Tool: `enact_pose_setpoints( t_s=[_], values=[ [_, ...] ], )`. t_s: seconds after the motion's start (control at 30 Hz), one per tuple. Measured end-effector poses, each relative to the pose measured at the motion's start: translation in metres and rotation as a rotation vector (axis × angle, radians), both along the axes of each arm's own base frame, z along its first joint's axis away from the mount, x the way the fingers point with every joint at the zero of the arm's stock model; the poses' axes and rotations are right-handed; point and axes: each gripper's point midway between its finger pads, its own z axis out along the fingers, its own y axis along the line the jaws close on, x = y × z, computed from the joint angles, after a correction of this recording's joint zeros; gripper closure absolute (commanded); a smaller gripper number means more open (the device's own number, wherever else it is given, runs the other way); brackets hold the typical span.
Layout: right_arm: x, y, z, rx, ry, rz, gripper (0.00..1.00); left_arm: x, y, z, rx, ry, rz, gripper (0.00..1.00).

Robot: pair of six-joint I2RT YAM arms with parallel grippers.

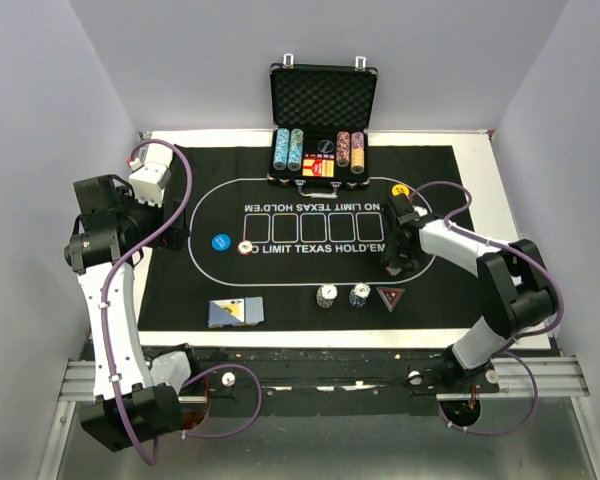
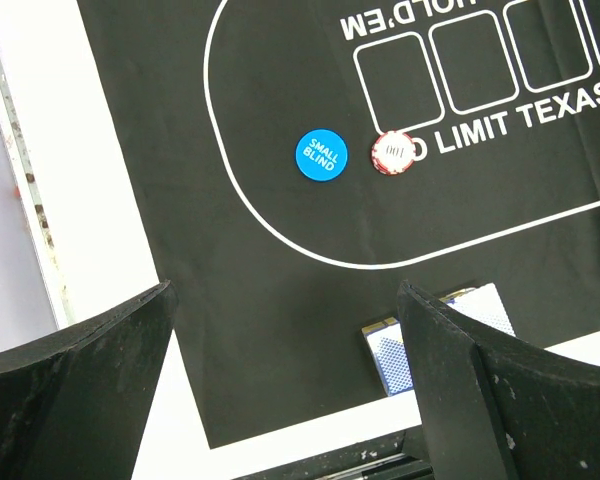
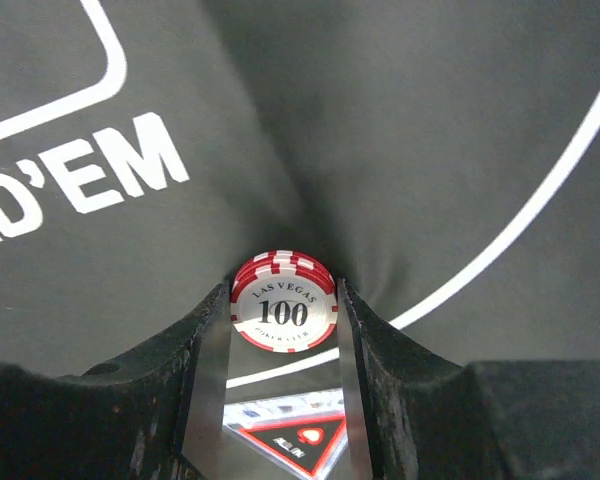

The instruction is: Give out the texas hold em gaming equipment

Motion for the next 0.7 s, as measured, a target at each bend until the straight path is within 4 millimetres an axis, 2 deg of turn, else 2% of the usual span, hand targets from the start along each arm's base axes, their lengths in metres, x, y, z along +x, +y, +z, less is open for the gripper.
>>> enact_pose_setpoints(
  t_s=[0.27,0.43,0.5,0.57,0.67,0.7],
  values=[
    [-0.035,-0.024,0.003,-0.076,0.097,-0.084,0.56,0.0,0.0,0.0,0.003,-0.001,-0.003,0.01],
    [-0.046,-0.034,0.01,-0.121,0.121,-0.104,0.42,0.001,0.001,-0.001,0.003,0.003,-0.004,0.01],
    [-0.042,-0.037,0.02,-0.14,0.105,-0.105,0.35,0.002,0.001,-0.002,0.0,0.01,-0.005,0.01],
    [-0.027,-0.035,0.037,-0.14,0.058,-0.098,0.31,0.003,0.001,-0.003,-0.002,0.014,-0.004,0.01],
    [0.002,-0.026,0.069,-0.119,-0.047,-0.079,0.3,0.004,0.001,-0.005,-0.009,0.022,-0.001,0.01],
    [0.006,-0.021,0.075,-0.114,-0.066,-0.066,0.29,0.004,0.001,-0.005,-0.01,0.022,-0.001,0.01]
  ],
)
